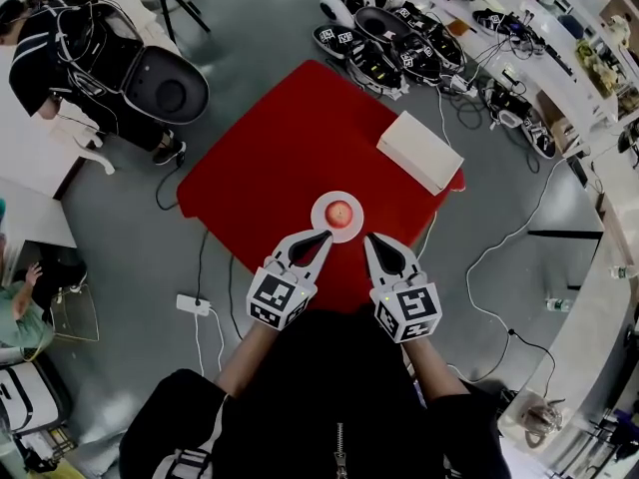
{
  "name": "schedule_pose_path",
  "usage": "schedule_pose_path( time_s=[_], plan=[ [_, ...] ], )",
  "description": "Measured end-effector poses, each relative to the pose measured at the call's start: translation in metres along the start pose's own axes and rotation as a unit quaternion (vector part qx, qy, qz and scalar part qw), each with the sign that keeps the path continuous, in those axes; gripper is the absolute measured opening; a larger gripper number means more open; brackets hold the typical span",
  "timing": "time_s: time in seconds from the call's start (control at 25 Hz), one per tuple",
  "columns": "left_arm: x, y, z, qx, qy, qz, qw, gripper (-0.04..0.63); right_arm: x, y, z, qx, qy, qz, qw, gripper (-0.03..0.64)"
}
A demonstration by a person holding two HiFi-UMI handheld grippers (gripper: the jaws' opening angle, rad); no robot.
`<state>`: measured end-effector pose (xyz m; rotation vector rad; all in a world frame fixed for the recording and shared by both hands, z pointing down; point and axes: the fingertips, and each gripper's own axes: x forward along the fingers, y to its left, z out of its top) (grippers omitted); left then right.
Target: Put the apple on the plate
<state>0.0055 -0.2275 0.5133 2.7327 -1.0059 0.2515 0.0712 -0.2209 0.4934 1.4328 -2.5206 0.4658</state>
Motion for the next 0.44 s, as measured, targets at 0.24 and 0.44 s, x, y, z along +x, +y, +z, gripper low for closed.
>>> schedule_pose_path(
  time_s=[0.24,0.44],
  plan=[
    [-0.0024,0.007,-0.0017,-0.001,0.003,0.003,1.0,0.006,0.0046,0.0018,0.0023,-0.001,0.0,-0.002,1.0,0.011],
    [0.0006,0.0026,-0.0036,-0.002,0.006,0.004,1.0,0.006,0.0015,-0.0008,0.0004,0.0,0.0,0.001,1.0,0.011]
  ],
)
